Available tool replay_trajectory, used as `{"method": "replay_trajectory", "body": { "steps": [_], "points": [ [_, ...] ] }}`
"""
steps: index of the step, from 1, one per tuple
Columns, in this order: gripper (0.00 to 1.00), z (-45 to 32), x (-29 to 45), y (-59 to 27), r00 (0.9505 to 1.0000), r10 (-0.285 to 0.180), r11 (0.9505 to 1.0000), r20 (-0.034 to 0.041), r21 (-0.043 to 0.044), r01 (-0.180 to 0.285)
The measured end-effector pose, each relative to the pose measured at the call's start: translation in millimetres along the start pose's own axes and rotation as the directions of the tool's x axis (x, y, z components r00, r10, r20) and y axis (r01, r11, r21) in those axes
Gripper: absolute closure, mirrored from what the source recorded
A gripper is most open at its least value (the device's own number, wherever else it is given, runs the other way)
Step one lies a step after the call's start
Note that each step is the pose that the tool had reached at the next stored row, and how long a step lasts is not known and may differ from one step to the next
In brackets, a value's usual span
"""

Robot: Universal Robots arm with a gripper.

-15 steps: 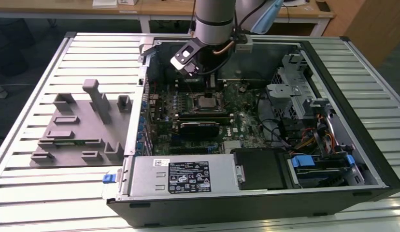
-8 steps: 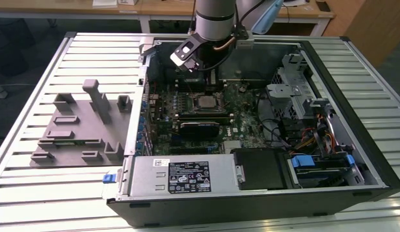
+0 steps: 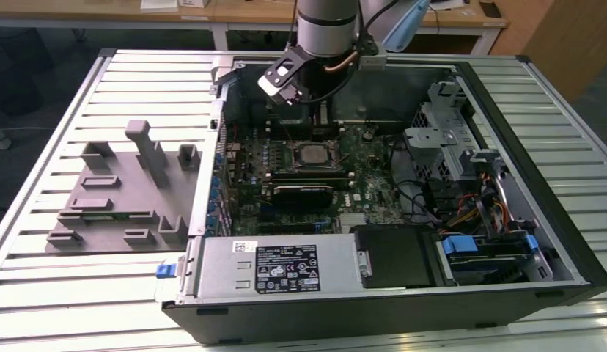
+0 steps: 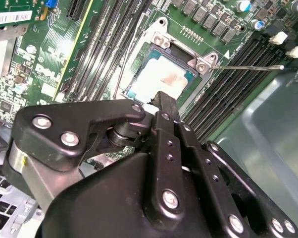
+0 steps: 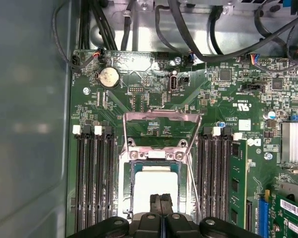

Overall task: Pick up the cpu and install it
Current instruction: 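Place the cpu into insertion slot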

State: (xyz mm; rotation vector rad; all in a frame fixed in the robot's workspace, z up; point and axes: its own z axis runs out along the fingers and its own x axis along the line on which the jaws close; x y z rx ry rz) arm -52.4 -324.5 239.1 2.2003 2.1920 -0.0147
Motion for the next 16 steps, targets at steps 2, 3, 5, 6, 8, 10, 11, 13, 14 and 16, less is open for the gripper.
{"method": "replay_trajectory", "body": {
  "steps": [2, 3, 5, 6, 8, 10, 11, 13, 14, 16],
  "points": [
    [0.89, -2.0, -0.1, 0.0, 1.0, 0.0, 1.0, 0.0, 0.0, 0.0],
    [0.89, -3.1, -0.1, 0.1, 1.0, 0.0, 1.0, -0.0001, -0.0001, 0.0],
    [0.89, -5.7, -0.2, 0.1, 1.0, 0.0, 1.0, 0.0, 0.0, 0.0],
    [0.89, -7.2, -0.2, 0.1, 1.0, 0.0, 1.0, 0.0, 0.0, 0.0],
    [0.89, -10.4, -0.3, 0.2, 1.0, 0.0, 1.0, 0.0, 0.0, 0.0],
    [0.89, -13.3, -0.4, 0.2, 1.0, 0.0, 1.0, 0.0001, 0.0001, 0.0],
    [0.89, -17.3, -0.5, 0.3, 1.0, 0.0, 1.0, -0.0001, 0.0, 0.0],
    [0.89, -19.7, -0.6, 0.4, 1.0, 0.0, 1.0, -0.0001, 0.0, 0.0],
    [0.89, -20.8, -0.6, 0.4, 1.0, 0.0, 1.0, -0.0001, 0.0, 0.0],
    [0.89, -22.9, -0.7, 0.4, 1.0, 0.0, 1.0, 0.0001, 0.0, 0.0]
  ]
}}
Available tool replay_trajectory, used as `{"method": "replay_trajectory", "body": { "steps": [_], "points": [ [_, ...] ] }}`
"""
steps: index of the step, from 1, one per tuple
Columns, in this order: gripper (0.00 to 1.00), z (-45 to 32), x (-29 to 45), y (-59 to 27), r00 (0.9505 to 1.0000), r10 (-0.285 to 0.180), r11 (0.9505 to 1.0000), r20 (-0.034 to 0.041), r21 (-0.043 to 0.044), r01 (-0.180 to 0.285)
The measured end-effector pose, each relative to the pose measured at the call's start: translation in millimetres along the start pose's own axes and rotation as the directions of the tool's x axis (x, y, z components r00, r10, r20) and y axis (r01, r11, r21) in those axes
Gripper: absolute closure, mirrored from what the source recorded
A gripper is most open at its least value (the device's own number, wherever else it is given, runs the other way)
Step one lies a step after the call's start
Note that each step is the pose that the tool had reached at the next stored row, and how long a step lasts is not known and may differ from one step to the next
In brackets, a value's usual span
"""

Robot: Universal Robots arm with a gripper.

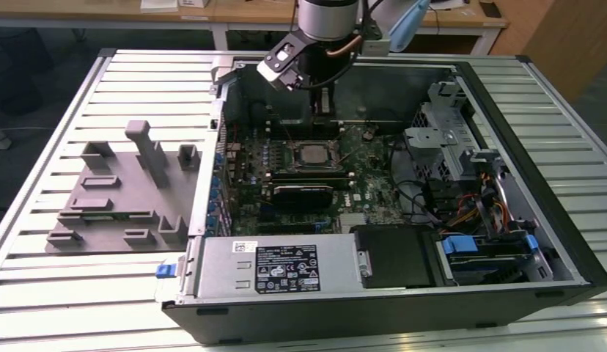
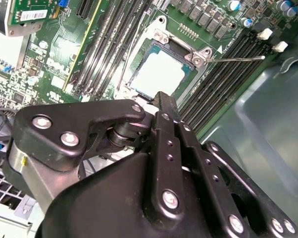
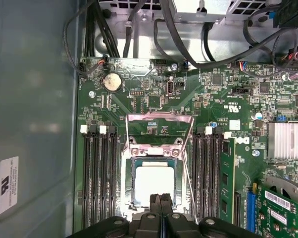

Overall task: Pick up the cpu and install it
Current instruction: 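Place the cpu into insertion slot, then close the cpu cover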

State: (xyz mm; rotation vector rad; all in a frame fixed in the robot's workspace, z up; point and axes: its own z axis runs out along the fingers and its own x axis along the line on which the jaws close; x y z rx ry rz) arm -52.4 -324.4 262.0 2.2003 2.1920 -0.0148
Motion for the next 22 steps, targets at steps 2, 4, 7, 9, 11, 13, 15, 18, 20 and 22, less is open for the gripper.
{"method": "replay_trajectory", "body": {
  "steps": [2, 4, 7, 9, 11, 13, 15, 18, 20, 22],
  "points": [
    [0.89, -1.7, 0.0, 0.0, 1.0, 0.0, 1.0, -0.0001, 0.0, 0.0],
    [0.89, -3.6, -0.1, 0.1, 1.0, 0.0, 1.0, -0.0001, 0.0, 0.0],
    [0.89, -5.8, -0.2, 0.1, 1.0, 0.0, 1.0, 0.0, 0.0, 0.0],
    [0.89, -7.1, -0.2, 0.1, 1.0, 0.0, 1.0, -0.0001, 0.0, 0.0],
    [0.89, -8.0, -0.2, 0.1, 1.0, 0.0, 1.0, -0.0001, 0.0, 0.0],
    [0.89, -7.9, -0.2, 0.2, 1.0, 0.0, 1.0, -0.0003, -0.0001, 0.0],
    [0.89, -8.4, -0.2, 0.1, 1.0, 0.0, 1.0, -0.0001, 0.0, 0.0],
    [0.89, -8.4, -0.2, 0.1, 1.0, 0.0, 1.0, -0.0002, 0.0, 0.0],
    [0.89, -8.4, -0.2, 0.2, 1.0, 0.0, 1.0, -0.0003, 0.0, 0.0],
    [0.89, -8.5, -0.3, 1.1, 1.0, 0.0, 1.0, -0.0002, 0.0001, 0.0]
  ]
}}
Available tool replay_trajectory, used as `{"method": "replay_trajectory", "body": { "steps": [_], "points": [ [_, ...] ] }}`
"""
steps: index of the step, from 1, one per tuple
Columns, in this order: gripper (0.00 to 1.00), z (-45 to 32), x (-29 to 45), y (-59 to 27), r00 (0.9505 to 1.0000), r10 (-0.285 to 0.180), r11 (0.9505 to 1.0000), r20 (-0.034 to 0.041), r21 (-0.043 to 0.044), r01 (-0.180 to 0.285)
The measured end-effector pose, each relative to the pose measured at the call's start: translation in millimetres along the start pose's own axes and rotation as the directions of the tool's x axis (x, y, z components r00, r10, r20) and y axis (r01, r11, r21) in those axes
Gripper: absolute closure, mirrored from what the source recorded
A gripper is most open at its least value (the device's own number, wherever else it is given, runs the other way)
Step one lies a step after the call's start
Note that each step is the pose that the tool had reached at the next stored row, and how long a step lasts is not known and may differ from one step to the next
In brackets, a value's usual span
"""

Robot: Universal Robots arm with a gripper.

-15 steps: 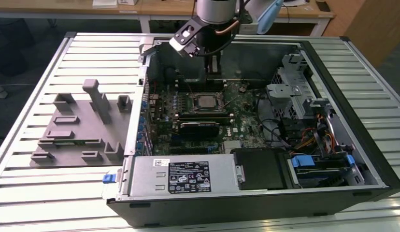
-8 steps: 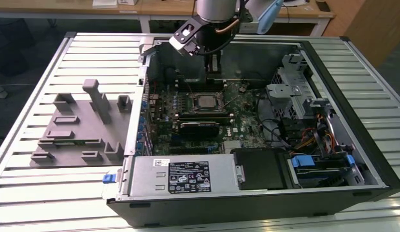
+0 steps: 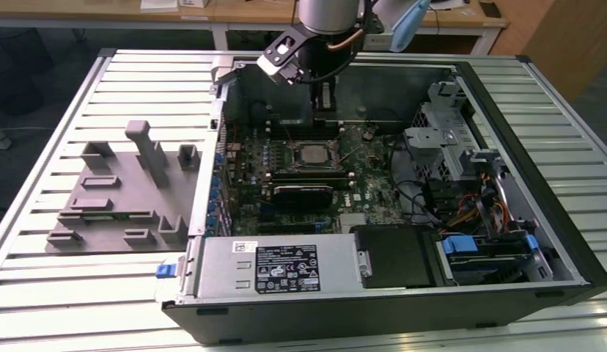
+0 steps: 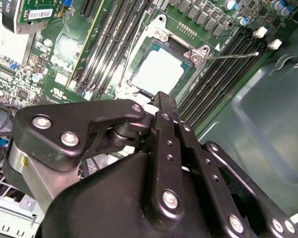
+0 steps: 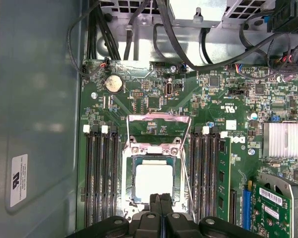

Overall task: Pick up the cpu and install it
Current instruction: 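Close the cpu cover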

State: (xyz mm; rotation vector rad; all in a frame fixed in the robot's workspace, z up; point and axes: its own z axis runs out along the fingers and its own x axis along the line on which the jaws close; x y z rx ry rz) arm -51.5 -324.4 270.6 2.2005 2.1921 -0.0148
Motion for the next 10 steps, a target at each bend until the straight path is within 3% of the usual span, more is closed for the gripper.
{"method": "replay_trajectory", "body": {
  "steps": [10],
  "points": [
    [0.89, 0.3, 0.2, 11.0, 1.0, 0.0, 1.0, -0.0001, -0.0001, 0.0]
  ]
}}
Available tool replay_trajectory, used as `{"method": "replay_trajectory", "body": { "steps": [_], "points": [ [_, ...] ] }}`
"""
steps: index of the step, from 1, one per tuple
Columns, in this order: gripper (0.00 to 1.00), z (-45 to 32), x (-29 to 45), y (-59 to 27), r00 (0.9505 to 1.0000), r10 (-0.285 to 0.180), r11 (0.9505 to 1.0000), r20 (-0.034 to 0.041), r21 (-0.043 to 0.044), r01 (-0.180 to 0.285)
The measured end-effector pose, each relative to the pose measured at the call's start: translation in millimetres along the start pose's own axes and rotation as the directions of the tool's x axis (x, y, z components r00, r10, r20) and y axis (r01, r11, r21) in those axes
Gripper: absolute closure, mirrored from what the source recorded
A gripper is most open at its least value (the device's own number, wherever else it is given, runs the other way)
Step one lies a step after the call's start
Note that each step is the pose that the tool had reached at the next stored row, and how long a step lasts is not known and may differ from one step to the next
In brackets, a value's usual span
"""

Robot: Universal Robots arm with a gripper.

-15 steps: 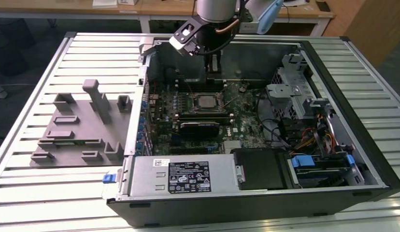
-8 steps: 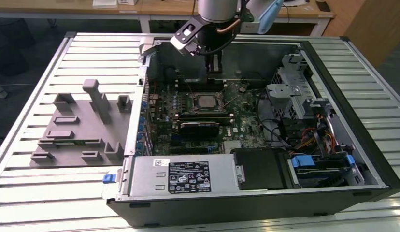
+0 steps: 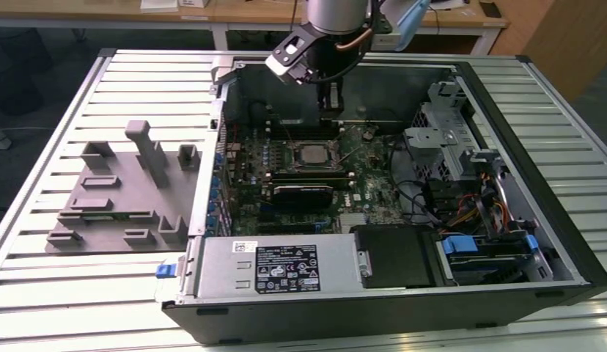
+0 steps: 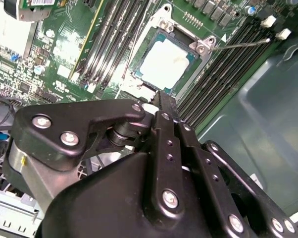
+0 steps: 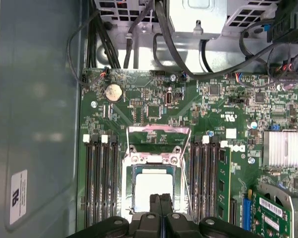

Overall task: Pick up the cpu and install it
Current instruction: 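Close the cpu cover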

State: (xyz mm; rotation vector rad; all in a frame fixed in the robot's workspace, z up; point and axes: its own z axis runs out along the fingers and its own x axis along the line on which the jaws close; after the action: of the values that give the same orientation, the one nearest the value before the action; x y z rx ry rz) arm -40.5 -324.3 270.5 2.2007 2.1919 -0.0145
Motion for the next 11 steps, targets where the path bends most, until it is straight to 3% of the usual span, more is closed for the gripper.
{"method": "replay_trajectory", "body": {
  "steps": [11],
  "points": [
    [0.89, 0.2, 0.3, 14.3, 1.0, 0.0, 1.0, 0.0002, 0.0001, 0.0]
  ]
}}
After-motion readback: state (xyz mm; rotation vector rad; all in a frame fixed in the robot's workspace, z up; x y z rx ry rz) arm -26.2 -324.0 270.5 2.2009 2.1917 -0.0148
